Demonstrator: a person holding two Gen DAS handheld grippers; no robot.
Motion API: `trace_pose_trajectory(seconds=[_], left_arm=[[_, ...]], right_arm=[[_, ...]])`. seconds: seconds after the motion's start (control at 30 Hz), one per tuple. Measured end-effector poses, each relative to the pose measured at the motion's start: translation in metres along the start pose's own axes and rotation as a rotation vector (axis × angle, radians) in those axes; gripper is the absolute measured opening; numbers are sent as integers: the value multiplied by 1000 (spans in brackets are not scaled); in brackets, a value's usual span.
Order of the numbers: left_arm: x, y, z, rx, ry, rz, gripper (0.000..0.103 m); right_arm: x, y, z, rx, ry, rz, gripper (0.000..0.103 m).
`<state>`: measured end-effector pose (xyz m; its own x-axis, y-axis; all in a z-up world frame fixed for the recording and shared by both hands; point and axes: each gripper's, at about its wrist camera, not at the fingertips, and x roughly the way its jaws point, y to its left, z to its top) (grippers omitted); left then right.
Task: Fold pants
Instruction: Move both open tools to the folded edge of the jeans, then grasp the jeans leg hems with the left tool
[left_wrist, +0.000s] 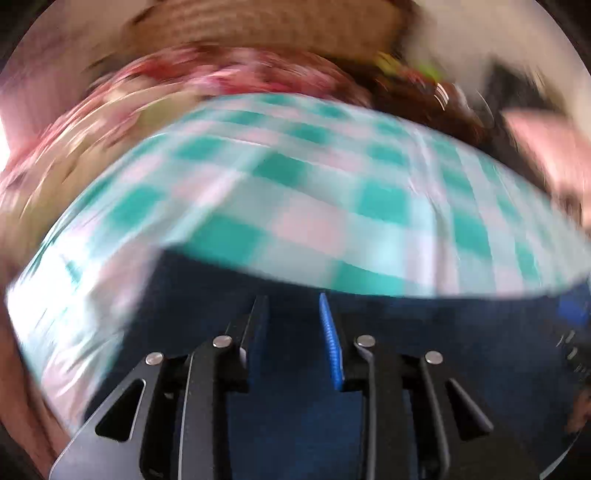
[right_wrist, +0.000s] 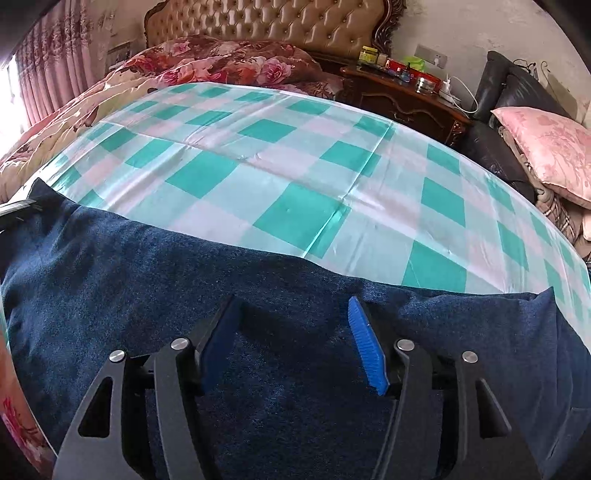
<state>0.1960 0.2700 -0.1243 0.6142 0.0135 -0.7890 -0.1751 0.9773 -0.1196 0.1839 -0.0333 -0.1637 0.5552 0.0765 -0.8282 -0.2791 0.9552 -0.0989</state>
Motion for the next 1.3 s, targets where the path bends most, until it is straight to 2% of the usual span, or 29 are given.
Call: trace_pose_trajectory(seconds=[0.07, 0.2, 0.23, 0.3, 0.43, 0.6, 0.67, 0.8, 0.87, 0.9, 1.0, 1.3], left_arm=[[-34, 42, -14, -138, -82, 25, 29], [-80, 108, -58, -375, -167, 77, 27], [-86, 122, -72, -430, -166, 48, 24], [-87, 135, -85, -473, -152, 4, 24], [-78, 121, -93, -392, -122, -60, 24], [-58, 110, -87, -331, -100, -31, 26], [-55, 105, -86, -280, -92, -13, 27], [-52, 104, -85, -215, -78, -5, 28], [-51, 103, -83, -204, -68, 3, 27], [-50, 103, -82, -200, -61, -12, 21], [-50, 106, -81, -219, -55, -28, 21], [-64, 108, -74, -231, -79, -55, 8]], right_arm=[[0, -1, -1, 4, -7, 4, 59], [0, -2, -2, 9, -19, -2, 60], [0, -2, -3, 9, -20, -2, 60], [0, -2, -2, 9, -20, -2, 60], [0, -2, -3, 9, -20, -2, 61], [-3, -1, -1, 36, -3, -14, 61], [-16, 3, -2, 66, -18, 21, 61], [-46, 36, -10, 37, -47, 54, 62], [-52, 50, -16, 37, -38, 69, 62], [-54, 57, -19, 32, -36, 77, 62], [-58, 75, -27, 12, -30, 70, 62], [-40, 86, -45, 12, 58, 57, 62]])
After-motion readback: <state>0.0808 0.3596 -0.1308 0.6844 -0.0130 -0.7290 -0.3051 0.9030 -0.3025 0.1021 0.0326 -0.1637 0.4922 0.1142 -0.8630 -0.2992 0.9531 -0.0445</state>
